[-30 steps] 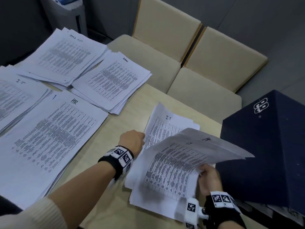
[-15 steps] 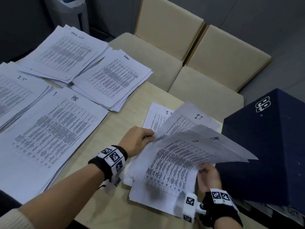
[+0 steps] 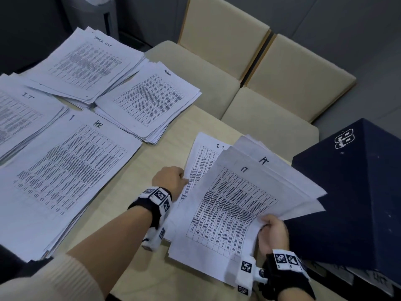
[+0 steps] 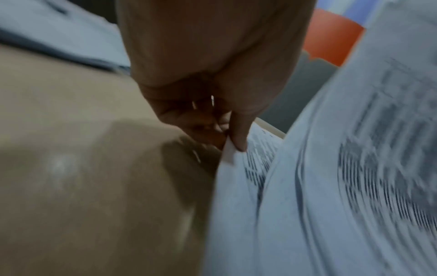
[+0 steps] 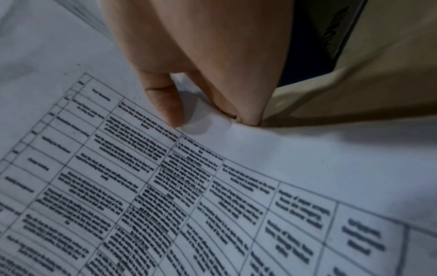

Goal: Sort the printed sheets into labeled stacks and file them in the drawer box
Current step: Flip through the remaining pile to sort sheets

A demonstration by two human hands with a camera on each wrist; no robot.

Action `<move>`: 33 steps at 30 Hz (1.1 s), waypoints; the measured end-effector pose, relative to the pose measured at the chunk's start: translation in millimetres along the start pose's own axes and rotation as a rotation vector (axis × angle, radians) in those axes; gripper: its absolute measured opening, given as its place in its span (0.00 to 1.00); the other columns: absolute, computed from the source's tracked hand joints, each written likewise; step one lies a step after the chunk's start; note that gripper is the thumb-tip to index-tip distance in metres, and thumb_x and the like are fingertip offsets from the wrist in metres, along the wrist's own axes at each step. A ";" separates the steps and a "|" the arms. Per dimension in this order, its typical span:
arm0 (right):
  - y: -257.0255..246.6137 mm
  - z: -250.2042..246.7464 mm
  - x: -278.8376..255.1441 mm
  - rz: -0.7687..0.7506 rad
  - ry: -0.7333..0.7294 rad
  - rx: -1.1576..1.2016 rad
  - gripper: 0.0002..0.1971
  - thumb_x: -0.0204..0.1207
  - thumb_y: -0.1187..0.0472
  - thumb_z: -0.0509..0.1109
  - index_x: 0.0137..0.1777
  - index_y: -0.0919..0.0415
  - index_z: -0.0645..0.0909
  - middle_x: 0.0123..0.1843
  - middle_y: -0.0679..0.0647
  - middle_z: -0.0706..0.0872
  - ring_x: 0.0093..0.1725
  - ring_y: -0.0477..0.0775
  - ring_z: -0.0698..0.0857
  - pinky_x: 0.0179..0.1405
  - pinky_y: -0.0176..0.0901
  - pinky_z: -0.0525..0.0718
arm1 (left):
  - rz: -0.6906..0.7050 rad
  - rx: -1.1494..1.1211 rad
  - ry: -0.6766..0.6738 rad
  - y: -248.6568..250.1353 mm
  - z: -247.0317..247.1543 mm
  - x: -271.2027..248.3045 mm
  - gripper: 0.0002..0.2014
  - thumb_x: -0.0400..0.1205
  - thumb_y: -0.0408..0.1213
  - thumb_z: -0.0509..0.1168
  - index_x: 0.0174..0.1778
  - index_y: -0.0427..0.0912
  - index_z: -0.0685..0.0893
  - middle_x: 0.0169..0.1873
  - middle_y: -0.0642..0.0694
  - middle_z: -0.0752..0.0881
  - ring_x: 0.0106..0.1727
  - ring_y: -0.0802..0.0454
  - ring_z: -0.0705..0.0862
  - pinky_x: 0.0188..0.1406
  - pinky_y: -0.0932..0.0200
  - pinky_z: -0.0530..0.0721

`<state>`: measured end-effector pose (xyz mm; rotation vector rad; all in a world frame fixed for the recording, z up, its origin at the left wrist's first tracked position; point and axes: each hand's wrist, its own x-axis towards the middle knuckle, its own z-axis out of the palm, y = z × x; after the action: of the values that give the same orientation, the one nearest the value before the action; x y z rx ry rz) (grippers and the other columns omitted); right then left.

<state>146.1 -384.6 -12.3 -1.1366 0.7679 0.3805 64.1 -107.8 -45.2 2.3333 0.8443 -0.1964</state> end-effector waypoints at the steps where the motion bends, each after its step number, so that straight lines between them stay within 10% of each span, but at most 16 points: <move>1: -1.1 -0.6 -0.6 -0.023 -0.002 -0.041 0.16 0.79 0.78 0.59 0.34 0.60 0.72 0.31 0.52 0.73 0.19 0.31 0.78 0.21 0.19 0.72 | 0.035 0.080 0.013 2.7 -1.1 0.2 0.21 0.85 0.50 0.64 0.28 0.44 0.73 0.27 0.48 0.79 0.34 0.44 0.81 0.29 0.59 0.72; 5: 7.2 -9.1 4.2 -0.179 -0.038 -0.245 0.15 0.71 0.76 0.60 0.30 0.59 0.66 0.23 0.49 0.70 0.22 0.50 0.73 0.26 0.37 0.76 | 0.127 0.326 -0.056 8.9 -18.9 1.2 0.22 0.88 0.54 0.53 0.33 0.43 0.74 0.33 0.45 0.80 0.37 0.43 0.81 0.39 0.54 0.82; 8: 6.6 -3.2 -5.5 -0.148 -0.054 -0.256 0.16 0.73 0.77 0.55 0.29 0.60 0.63 0.16 0.47 0.69 0.16 0.49 0.72 0.15 0.30 0.72 | 0.244 0.333 -0.018 10.7 -29.2 -1.1 0.27 0.88 0.55 0.55 0.26 0.42 0.69 0.24 0.49 0.75 0.31 0.45 0.79 0.32 0.57 0.77; 15: 12.1 -1.2 -4.0 -0.103 -0.042 -0.269 0.15 0.46 0.64 0.69 0.29 0.60 0.65 0.27 0.53 0.64 0.22 0.53 0.66 0.26 0.40 0.70 | 0.332 -0.412 -0.086 -7.3 -22.6 -7.0 0.24 0.84 0.46 0.68 0.24 0.43 0.73 0.19 0.54 0.68 0.22 0.57 0.65 0.26 0.61 0.64; 19: 14.4 -0.7 5.5 -0.141 -0.046 -0.273 0.14 0.70 0.78 0.59 0.29 0.62 0.68 0.26 0.52 0.69 0.29 0.51 0.69 0.35 0.39 0.70 | 0.193 -0.872 -0.202 -7.7 -18.7 -17.9 0.14 0.74 0.32 0.79 0.39 0.23 0.85 0.30 0.41 0.86 0.30 0.53 0.82 0.31 0.62 0.82; 22: 15.4 -0.6 8.2 -0.167 -0.057 -0.248 0.13 0.70 0.80 0.60 0.30 0.64 0.72 0.23 0.52 0.76 0.31 0.54 0.75 0.38 0.41 0.75 | 0.135 -0.963 -0.209 2.2 -19.8 -23.6 0.09 0.74 0.33 0.79 0.44 0.33 0.89 0.38 0.44 0.93 0.38 0.51 0.92 0.37 0.57 0.88; 28: 9.7 -7.3 13.3 -0.181 -0.031 -0.241 0.11 0.70 0.79 0.63 0.33 0.64 0.73 0.33 0.57 0.74 0.34 0.56 0.76 0.38 0.43 0.76 | 0.099 -0.688 -0.102 4.0 -18.1 -18.9 0.23 0.85 0.52 0.64 0.28 0.48 0.64 0.23 0.53 0.64 0.23 0.55 0.62 0.27 0.59 0.62; 33: 3.8 -1.7 4.6 0.016 -0.160 -0.063 0.17 0.78 0.78 0.61 0.37 0.54 0.74 0.29 0.36 0.84 0.35 0.33 0.82 0.42 0.25 0.76 | 0.102 -0.841 -0.097 12.8 -16.4 -20.8 0.19 0.86 0.45 0.66 0.29 0.47 0.72 0.22 0.59 0.71 0.23 0.61 0.70 0.28 0.59 0.71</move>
<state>146.2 -385.1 -18.5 -1.1449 0.6288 0.5060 54.6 -116.1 -18.7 1.5537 0.5948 0.0833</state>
